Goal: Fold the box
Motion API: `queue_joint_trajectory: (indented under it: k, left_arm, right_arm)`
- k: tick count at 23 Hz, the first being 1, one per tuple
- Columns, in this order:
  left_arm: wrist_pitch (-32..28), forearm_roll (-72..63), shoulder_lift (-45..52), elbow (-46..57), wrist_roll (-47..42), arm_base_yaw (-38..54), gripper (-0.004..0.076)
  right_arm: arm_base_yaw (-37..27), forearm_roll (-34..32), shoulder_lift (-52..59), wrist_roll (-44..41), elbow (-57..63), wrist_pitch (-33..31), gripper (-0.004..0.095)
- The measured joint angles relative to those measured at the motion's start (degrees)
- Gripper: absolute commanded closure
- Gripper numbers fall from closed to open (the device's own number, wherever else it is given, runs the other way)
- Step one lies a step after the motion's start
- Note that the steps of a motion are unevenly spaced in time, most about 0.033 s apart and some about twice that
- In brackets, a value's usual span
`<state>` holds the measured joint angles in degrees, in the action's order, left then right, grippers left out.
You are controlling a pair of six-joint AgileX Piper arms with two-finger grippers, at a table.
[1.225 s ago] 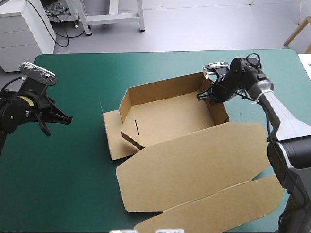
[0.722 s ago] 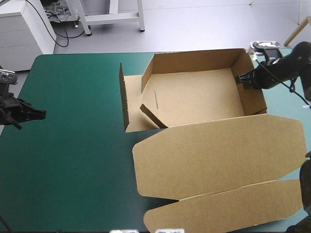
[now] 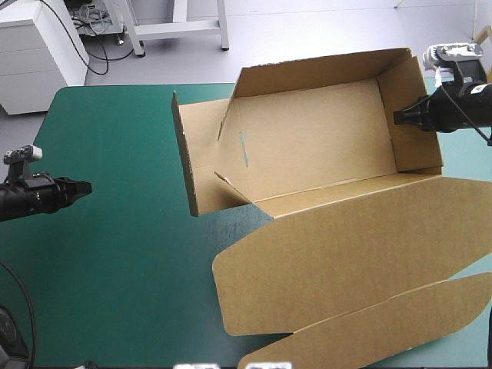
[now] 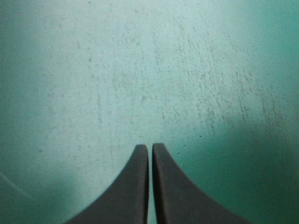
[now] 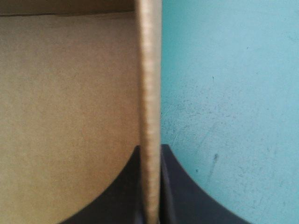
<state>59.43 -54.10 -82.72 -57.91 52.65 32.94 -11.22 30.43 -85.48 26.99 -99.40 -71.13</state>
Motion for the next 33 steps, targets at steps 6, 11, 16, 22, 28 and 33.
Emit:
queue_joint_trajectory:
  k: [6,11,16,22,28,33]
  left_arm:
    - [-4.09,-1.71,-2.53,1.44,2.56,-8.15,0.0478]
    - [-4.28,-4.89,-4.14,1.55,3.54,-14.97,0.0220]
    - [-1.70,-11.19,-4.19,1.61,6.55,-19.40,0.0177]
    - [7.07,-23.39,-4.19,1.61,11.35,-23.83,0.0177]
    - [8.26,-30.80,-4.19,1.61,13.31,-24.21,0.0177]
    - [8.20,-31.89,-4.19,1.61,13.46,-24.77,0.0177]
  right_arm:
    - [0.00,2.63,0.00,1.04,0.00,0.00,0.0927]
    - [0.00,3.41,0.00,1.19,0.00,0.00,0.0928]
    - [0.00,4.26,0.00,1.44,0.00,0.00,0.0927]
    - [0.00,5.66,0.00,3.62,0.00,0.00,0.0928]
    - [0.00,10.15,-1.33,6.81,0.00,0.00,0.0927]
    - [0.00,10.10,-5.55,6.56,0.00,0.98,0.0925]
